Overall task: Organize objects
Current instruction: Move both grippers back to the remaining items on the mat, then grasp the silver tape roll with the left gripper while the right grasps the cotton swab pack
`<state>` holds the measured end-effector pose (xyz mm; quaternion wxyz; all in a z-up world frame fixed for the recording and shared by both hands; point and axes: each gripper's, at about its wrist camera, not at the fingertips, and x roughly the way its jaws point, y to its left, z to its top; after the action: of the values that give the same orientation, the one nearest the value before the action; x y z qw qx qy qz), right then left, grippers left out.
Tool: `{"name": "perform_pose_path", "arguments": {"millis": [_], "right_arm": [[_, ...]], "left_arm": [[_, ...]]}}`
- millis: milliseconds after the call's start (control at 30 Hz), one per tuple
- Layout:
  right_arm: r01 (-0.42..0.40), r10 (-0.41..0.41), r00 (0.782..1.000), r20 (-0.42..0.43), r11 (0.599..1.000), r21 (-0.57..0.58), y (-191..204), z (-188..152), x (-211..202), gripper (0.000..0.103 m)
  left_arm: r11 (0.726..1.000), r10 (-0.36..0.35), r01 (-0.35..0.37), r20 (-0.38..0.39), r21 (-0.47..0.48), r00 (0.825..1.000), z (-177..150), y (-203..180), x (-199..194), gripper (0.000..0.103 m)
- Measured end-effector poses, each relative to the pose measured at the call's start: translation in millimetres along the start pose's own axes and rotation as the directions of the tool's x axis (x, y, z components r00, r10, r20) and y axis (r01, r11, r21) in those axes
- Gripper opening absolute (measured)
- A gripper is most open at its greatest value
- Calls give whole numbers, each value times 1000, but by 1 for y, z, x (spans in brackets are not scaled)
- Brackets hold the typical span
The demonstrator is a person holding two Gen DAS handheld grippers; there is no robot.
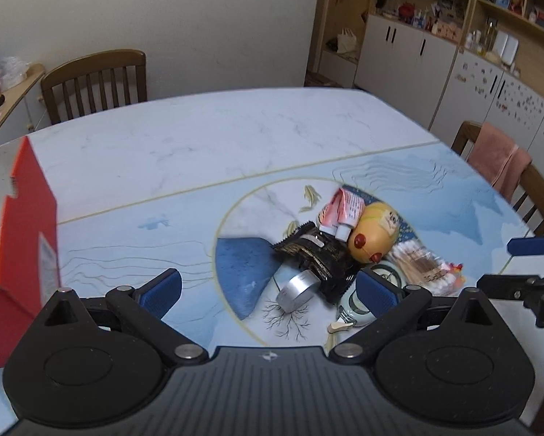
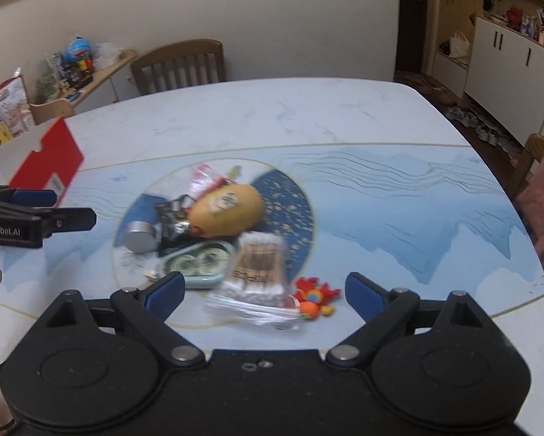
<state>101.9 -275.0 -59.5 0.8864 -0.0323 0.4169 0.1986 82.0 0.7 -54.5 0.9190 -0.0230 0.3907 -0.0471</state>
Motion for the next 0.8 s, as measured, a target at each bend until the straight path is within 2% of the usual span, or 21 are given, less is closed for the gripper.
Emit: {"name": "perform_pose_path", "arguments": {"millis": [267,600,800], "right_arm": [[-2,2,999,-36,1000,2,-9,-1,26,95],[-4,4,998,-59,1000,-5,-6,5,52,93],[-29,30,995,-90,999,15,-8,6,63,91]], "left_arm": [[997,59,-57,-44,50,997,-9,-14,33,102],[992,125,-124,-52,18,991,-15,-23,53,102],[991,131,-131,-60,5,990,-15,-24,63,101]]}}
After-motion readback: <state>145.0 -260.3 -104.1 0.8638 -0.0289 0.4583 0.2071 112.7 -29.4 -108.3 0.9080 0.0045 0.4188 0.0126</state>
